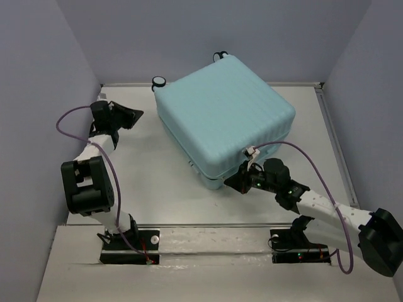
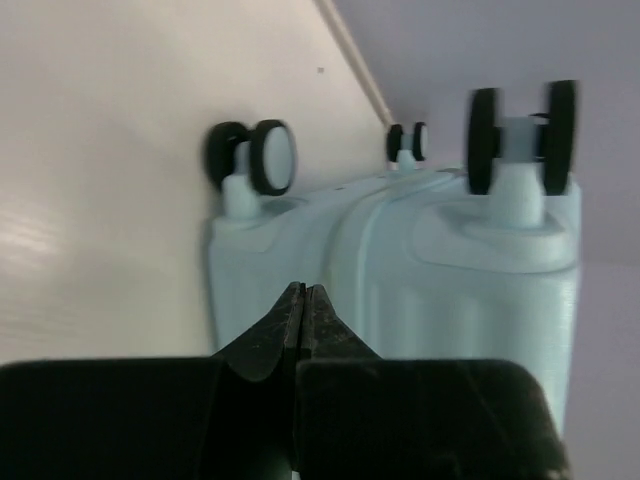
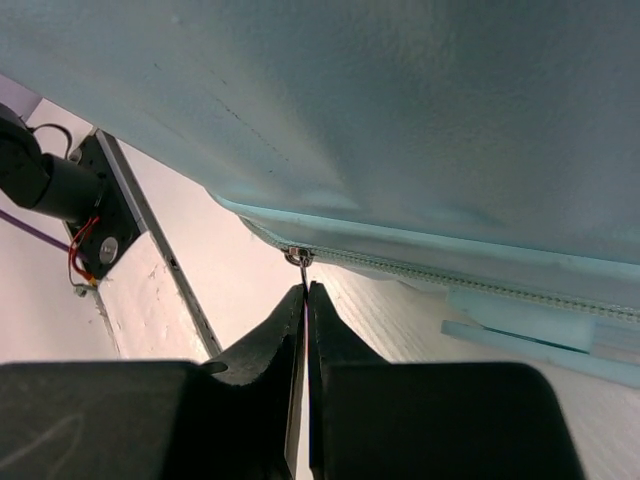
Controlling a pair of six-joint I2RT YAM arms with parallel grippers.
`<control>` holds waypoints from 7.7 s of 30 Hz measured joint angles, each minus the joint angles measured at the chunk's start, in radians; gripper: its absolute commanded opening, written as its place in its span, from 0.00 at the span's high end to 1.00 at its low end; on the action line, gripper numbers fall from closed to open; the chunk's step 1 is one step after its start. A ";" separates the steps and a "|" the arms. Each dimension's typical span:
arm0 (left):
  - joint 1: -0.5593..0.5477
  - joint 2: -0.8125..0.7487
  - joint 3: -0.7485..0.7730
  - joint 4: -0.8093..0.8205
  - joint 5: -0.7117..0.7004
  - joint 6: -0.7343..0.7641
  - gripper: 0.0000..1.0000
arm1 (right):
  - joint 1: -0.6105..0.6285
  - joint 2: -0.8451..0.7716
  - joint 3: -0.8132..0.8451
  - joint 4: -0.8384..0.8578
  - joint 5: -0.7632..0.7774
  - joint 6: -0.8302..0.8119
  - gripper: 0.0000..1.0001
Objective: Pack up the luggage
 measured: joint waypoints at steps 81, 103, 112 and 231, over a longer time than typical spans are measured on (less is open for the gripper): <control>-0.973 -0.350 -0.414 -0.154 -0.538 0.173 0.94 | 0.368 0.172 -0.038 0.307 0.639 -0.023 0.93; -1.006 -0.498 -0.143 -0.398 -0.615 0.251 0.05 | 0.500 0.003 -0.001 -0.035 0.895 0.149 0.93; -0.375 -0.402 0.125 -0.383 -0.317 0.262 0.01 | 0.501 -0.021 -0.006 -0.062 0.886 0.167 0.93; -0.839 -0.928 -0.537 -0.167 -0.548 0.144 0.43 | -0.282 -0.056 0.126 -0.383 0.484 0.018 0.44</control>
